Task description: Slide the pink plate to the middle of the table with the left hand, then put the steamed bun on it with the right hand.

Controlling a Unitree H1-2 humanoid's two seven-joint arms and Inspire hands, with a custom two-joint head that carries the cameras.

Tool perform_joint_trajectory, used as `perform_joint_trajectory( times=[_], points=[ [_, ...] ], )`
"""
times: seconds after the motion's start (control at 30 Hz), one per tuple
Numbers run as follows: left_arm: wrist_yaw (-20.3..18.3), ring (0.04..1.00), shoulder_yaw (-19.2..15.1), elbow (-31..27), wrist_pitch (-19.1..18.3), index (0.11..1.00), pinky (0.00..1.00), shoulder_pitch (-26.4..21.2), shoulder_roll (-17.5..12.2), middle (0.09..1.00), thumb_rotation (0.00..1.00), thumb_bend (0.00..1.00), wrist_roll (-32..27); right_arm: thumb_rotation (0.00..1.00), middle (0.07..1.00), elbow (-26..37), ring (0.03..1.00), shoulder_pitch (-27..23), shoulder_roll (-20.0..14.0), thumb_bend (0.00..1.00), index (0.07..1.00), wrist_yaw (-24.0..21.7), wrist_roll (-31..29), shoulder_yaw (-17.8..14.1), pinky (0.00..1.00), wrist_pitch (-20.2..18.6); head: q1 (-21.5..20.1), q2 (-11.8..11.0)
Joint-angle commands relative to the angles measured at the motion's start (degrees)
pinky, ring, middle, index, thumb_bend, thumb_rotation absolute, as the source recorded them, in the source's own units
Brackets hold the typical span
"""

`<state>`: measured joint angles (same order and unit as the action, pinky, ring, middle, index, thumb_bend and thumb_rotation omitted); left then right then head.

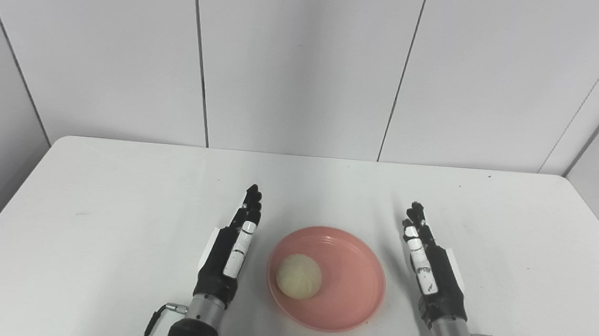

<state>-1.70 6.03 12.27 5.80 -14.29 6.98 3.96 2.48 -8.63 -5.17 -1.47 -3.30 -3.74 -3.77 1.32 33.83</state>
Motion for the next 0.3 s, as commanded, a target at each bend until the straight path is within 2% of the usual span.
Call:
perform_joint_trajectory(
  times=[0.0, 0.27],
  points=[
    [0.0, 1.0, 0.2, -1.3, -1.9, 1.0, 1.0, 0.6, 0.0, 1.0, 1.0, 0.71, -0.1, 0.91, 0.988, 1.7, 0.97, -0.9, 0.3, 0.6, 0.991, 0.2, -0.6, -0.4, 1.0, 0.0, 0.0, 0.2],
    [0.0, 1.0, -0.1, -2.4, -5.6, 1.0, 1.0, 0.6, -0.5, 1.0, 1.0, 0.7, -0.2, 0.88, 0.973, -0.4, 0.952, -1.5, 1.6, 0.59, 0.992, 1.8, 1.2, 0.2, 0.98, 2.9, -1.1, 0.2]
  ],
)
